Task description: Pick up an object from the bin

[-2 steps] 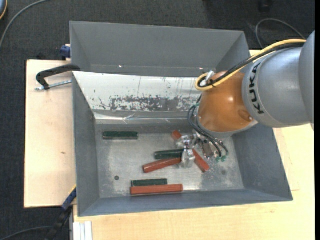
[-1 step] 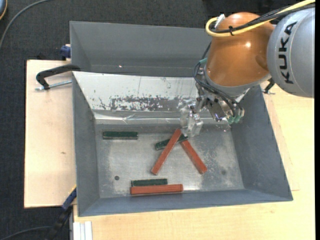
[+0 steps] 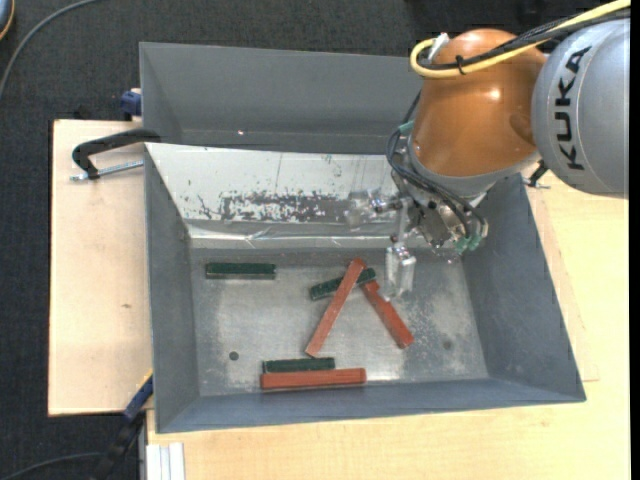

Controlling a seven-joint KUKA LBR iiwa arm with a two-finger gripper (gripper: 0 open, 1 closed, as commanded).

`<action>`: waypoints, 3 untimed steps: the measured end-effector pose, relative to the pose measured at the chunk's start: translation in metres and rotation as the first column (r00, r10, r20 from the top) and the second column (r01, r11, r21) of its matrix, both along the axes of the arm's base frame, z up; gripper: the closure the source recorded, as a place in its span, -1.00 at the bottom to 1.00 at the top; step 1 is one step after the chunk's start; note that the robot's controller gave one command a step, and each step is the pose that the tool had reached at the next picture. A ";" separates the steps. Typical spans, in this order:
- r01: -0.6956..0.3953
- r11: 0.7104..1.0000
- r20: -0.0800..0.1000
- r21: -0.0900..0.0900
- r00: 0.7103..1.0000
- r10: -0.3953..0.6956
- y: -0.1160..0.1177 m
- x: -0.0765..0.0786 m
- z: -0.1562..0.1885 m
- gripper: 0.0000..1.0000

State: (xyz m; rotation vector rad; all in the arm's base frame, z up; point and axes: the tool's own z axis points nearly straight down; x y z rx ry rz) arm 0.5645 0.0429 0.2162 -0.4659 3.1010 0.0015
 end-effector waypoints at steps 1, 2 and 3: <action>0.161 0.987 -0.016 -0.003 0.987 -0.161 0.036 0.017 -0.146 -1.00; 0.162 0.987 0.008 0.010 0.987 -0.162 0.039 0.024 -0.136 1.00; -0.244 0.970 0.009 -0.002 0.970 0.244 0.052 0.031 0.060 1.00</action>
Offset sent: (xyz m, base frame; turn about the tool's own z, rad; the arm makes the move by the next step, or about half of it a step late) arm 0.0175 0.0340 -0.1462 0.1635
